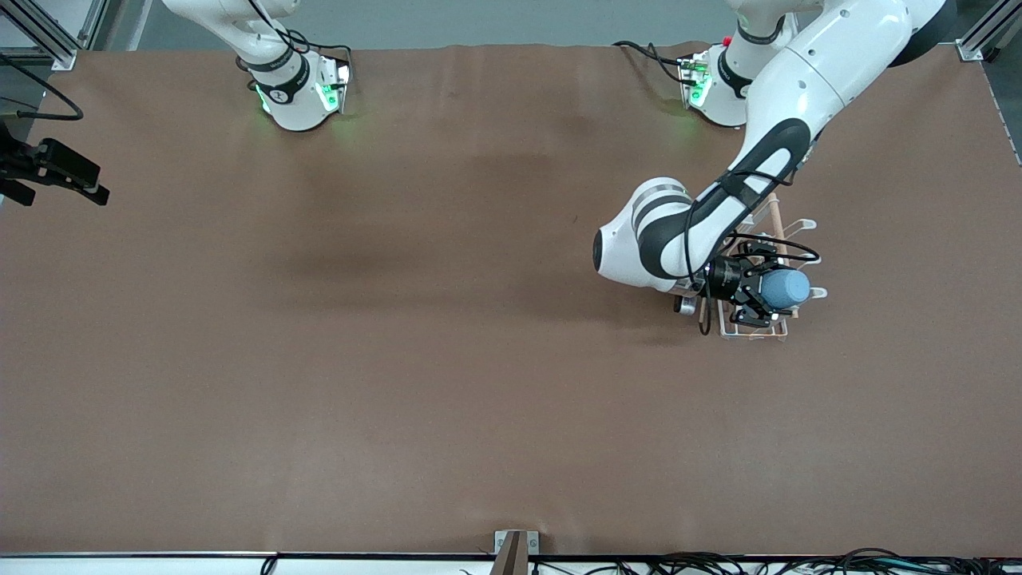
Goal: Hang cup on cup holder
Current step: 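Lower the cup onto a white hook with the left gripper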
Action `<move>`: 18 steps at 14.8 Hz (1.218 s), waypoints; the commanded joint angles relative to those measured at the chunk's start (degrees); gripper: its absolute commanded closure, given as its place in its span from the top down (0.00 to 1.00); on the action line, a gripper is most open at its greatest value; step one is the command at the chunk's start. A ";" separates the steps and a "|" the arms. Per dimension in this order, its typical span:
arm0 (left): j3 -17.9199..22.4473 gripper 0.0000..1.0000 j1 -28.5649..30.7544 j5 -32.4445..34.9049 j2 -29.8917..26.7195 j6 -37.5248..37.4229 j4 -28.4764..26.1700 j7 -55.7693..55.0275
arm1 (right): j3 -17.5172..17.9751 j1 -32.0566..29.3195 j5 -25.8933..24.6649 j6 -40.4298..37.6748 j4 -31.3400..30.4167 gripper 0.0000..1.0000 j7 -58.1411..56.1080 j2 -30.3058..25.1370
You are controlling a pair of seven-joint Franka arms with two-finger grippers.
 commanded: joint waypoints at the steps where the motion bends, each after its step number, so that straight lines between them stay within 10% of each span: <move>1: 0.35 1.00 -0.24 1.48 -0.04 -1.03 -0.05 -2.77 | -0.40 0.63 -1.07 0.08 -0.97 1.00 -1.45 -0.91; 9: 0.18 1.00 -1.81 0.34 -0.65 -1.12 4.77 -6.47 | -0.40 0.63 -0.98 0.08 -0.97 1.00 -1.46 -0.82; 18: -0.09 1.00 -6.91 -16.88 -0.57 -1.83 22.26 -33.59 | -0.40 0.37 -1.07 -0.45 -0.71 1.00 -1.63 -0.47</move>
